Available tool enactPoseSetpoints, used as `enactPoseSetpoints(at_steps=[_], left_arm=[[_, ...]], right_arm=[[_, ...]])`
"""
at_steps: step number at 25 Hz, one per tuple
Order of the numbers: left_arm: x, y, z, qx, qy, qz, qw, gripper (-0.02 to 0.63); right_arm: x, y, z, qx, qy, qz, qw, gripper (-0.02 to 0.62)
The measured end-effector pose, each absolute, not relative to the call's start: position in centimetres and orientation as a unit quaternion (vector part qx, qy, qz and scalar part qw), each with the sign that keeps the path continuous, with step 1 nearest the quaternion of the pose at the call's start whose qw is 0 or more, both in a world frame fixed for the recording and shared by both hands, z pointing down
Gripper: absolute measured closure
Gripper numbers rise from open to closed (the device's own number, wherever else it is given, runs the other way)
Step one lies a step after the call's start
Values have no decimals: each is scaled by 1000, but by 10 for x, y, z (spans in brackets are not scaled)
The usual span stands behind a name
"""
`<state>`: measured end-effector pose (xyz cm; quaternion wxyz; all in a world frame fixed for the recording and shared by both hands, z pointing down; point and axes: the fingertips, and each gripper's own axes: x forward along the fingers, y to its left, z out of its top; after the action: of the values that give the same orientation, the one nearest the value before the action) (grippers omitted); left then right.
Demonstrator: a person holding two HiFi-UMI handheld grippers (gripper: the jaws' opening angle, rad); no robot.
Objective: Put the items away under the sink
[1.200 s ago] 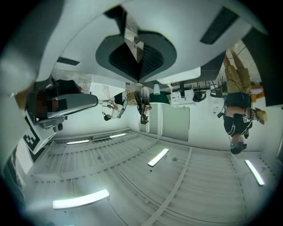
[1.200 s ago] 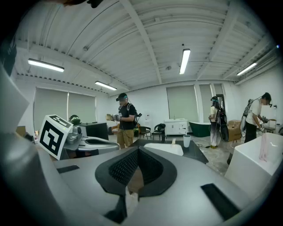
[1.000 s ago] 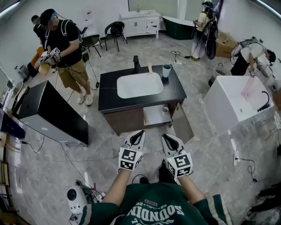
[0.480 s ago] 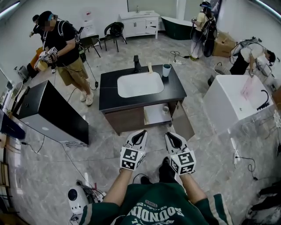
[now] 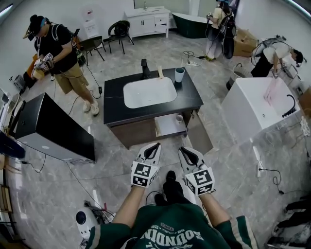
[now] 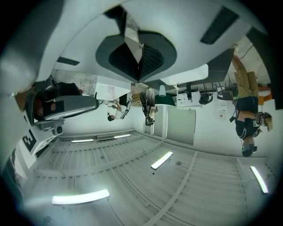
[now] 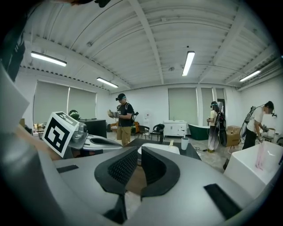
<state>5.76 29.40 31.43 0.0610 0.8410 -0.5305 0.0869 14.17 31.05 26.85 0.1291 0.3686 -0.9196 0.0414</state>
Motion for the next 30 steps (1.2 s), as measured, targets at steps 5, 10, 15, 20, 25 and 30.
enactPoseSetpoints(at_steps=[5,10,15,20,25,30], left_arm=[[57,263,321,845,-523,92,66,595],[53,222,324,846,-520,102,69,595],[46,178,319,842,-524,105,69,595],[49,131,317,838,-530,111,71,595],[56,95,314,831,-539,118,70,595],[62,69,307,833,-537,122,63,595]], right_arm=[[136,279,279,368,-919,52,132,551],[126,235,282,368,-919,63,125,551],[118,190,279,367,-921,72,113,551],[122,144,277,358,-924,78,105,551],[135,111,272,354,-927,83,95,551],[142,88,272,355,-926,92,88,551]])
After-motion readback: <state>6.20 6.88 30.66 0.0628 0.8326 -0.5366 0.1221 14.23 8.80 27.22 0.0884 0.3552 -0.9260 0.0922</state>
